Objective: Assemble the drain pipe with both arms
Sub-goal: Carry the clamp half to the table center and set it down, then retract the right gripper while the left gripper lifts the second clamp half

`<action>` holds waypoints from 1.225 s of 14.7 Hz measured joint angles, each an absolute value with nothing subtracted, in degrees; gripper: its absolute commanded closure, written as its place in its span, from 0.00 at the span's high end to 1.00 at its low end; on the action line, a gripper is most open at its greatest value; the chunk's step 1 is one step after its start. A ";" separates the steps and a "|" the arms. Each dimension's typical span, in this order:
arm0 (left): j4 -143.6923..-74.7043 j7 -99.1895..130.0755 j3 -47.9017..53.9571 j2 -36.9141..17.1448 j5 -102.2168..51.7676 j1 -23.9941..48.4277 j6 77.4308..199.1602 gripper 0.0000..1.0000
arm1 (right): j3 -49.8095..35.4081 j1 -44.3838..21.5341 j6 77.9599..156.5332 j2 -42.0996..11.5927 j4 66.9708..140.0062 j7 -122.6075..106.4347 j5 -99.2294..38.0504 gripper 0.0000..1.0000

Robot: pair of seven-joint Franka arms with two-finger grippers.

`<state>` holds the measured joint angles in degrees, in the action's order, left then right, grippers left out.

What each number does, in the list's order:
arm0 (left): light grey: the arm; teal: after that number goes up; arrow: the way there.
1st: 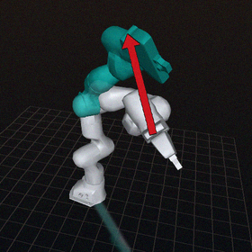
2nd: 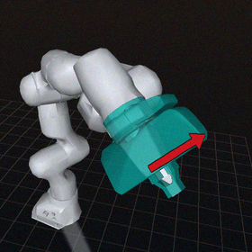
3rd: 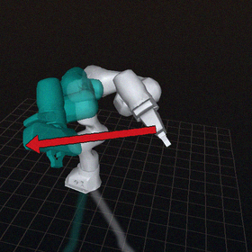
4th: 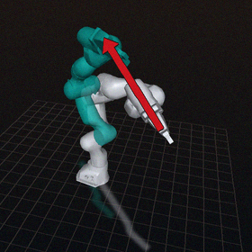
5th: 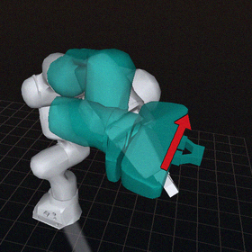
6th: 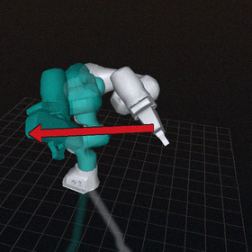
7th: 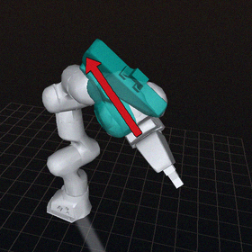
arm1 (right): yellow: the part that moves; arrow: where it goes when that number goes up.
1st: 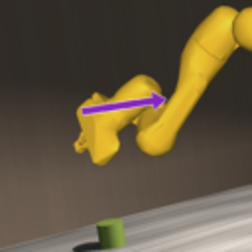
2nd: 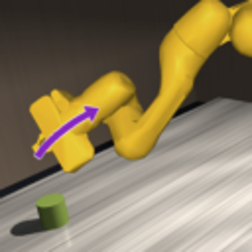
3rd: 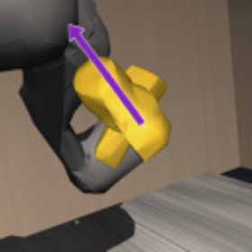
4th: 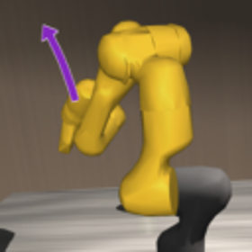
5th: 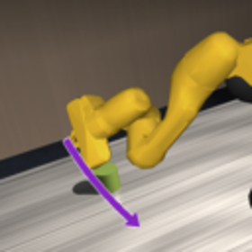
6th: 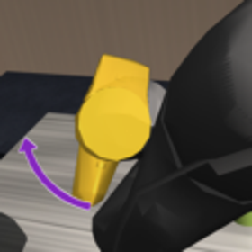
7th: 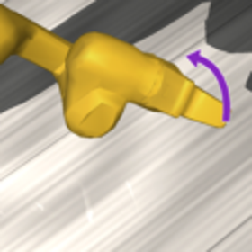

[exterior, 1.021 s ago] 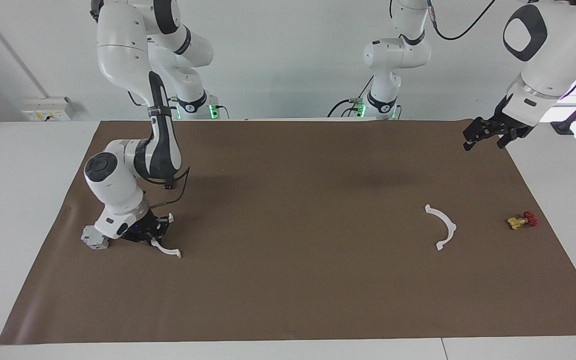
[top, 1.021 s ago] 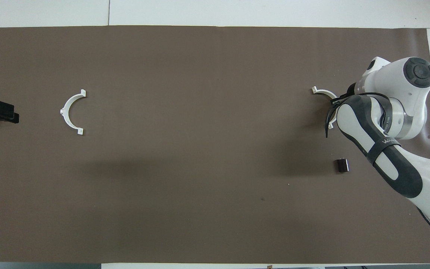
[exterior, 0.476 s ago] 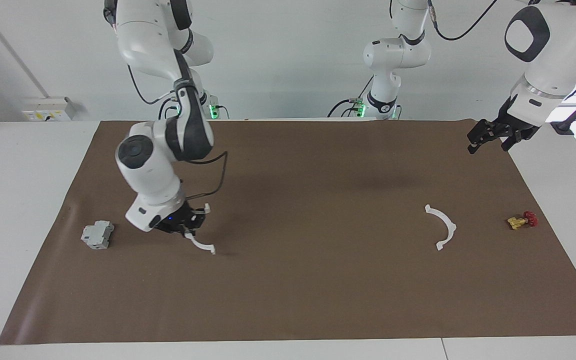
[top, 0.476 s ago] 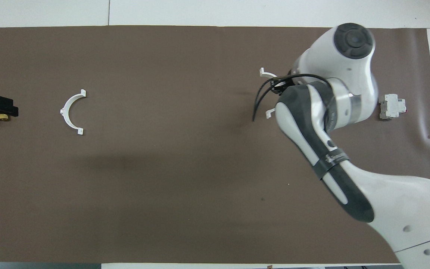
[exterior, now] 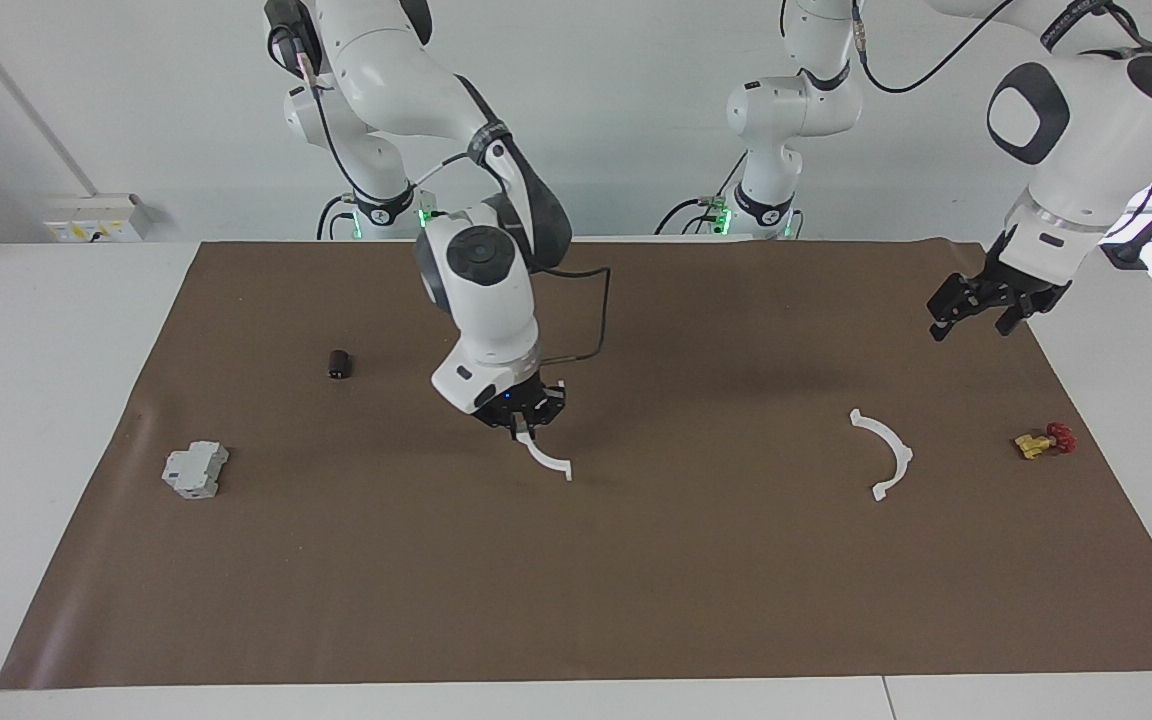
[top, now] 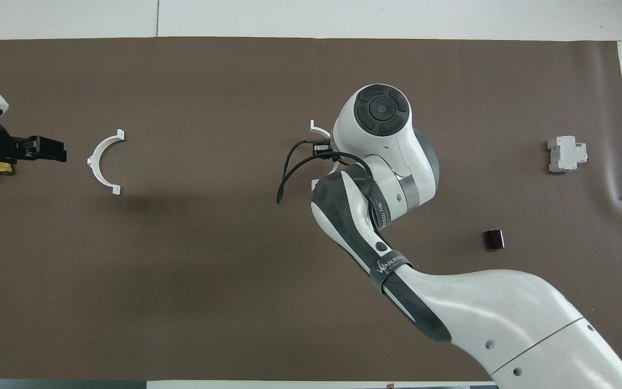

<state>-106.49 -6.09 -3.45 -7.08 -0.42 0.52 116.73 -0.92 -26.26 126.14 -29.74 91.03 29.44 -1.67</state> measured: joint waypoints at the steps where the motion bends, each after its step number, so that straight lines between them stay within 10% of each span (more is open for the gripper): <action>1: -107.09 -6.71 -3.42 -8.90 -0.42 0.52 119.40 1.00 | -0.92 -26.28 128.15 -30.15 92.31 29.44 -1.60 0.00; 7: -109.98 -8.13 -3.28 -18.15 -0.42 0.53 133.90 0.96 | -0.98 -28.01 134.31 -30.04 98.03 29.43 -1.50 0.00; 11: -111.37 -8.22 -3.36 -21.31 -0.42 0.26 137.75 0.87 | -0.94 -28.00 137.67 -29.21 100.93 29.44 -1.49 0.89; 15: -111.76 -8.52 -3.39 -21.31 -0.42 -0.21 138.66 0.02 | -0.81 -27.29 133.49 -28.68 96.85 29.43 -1.36 1.00; 18: -111.76 -8.60 -3.09 -21.17 -0.42 -0.14 138.52 0.00 | -0.13 -24.86 122.52 -27.14 88.54 28.88 -1.03 1.00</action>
<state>-111.76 -8.60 -3.09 -21.17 -0.42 -0.14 138.52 -0.13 -24.86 122.52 -27.14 88.54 28.88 -1.03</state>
